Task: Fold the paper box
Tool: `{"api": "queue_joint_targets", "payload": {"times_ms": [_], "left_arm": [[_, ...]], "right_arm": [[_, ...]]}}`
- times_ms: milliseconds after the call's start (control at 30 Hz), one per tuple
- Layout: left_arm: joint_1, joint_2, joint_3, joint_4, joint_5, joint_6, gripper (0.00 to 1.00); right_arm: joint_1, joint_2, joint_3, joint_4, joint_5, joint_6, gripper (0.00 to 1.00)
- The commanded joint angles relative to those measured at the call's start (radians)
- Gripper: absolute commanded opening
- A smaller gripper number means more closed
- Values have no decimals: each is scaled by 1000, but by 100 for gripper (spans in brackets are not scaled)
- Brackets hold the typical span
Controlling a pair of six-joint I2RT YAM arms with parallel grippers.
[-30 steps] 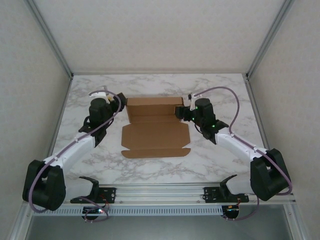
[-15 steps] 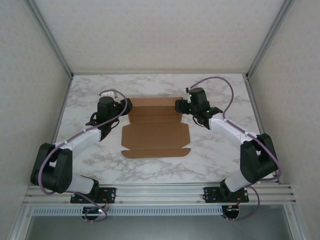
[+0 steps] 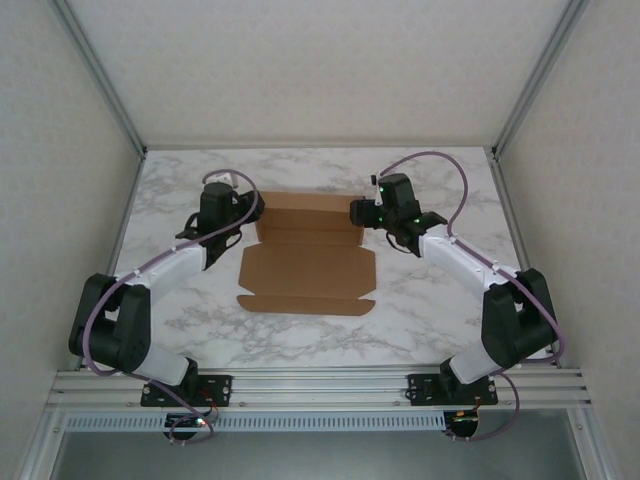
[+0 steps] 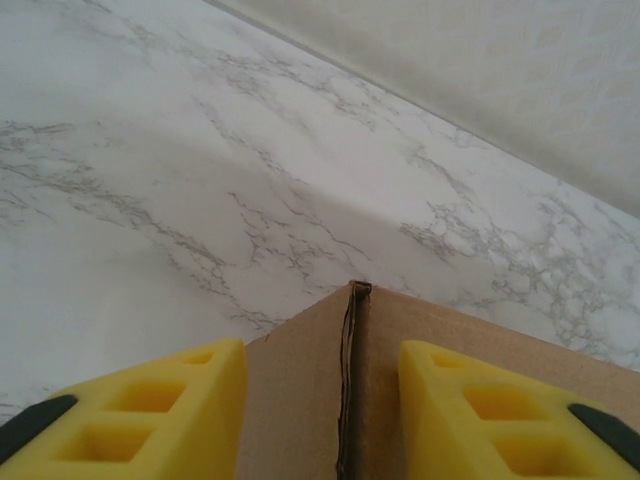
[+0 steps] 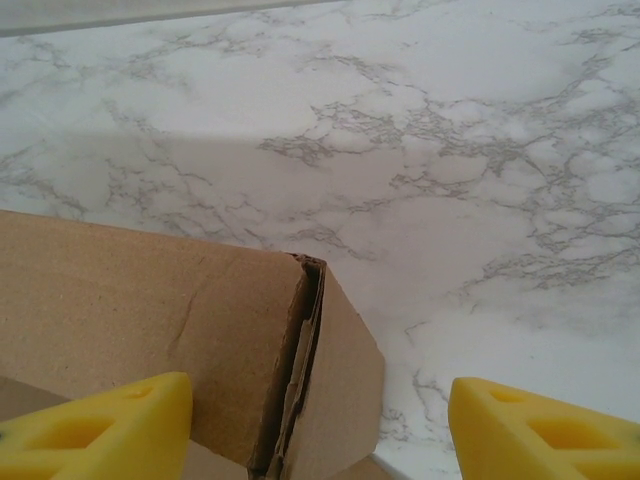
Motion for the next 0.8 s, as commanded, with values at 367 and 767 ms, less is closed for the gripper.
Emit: {"api": "queue_joint_targets", "payload": {"times_ms": [367, 767], "left_arm": [[3, -134, 114, -146, -149, 80, 67], [-8, -324, 179, -227, -133, 41, 66]], "right_arm": [[69, 85, 341, -301, -151, -202, 22], [108, 309, 568, -468, -191, -173, 0]]}}
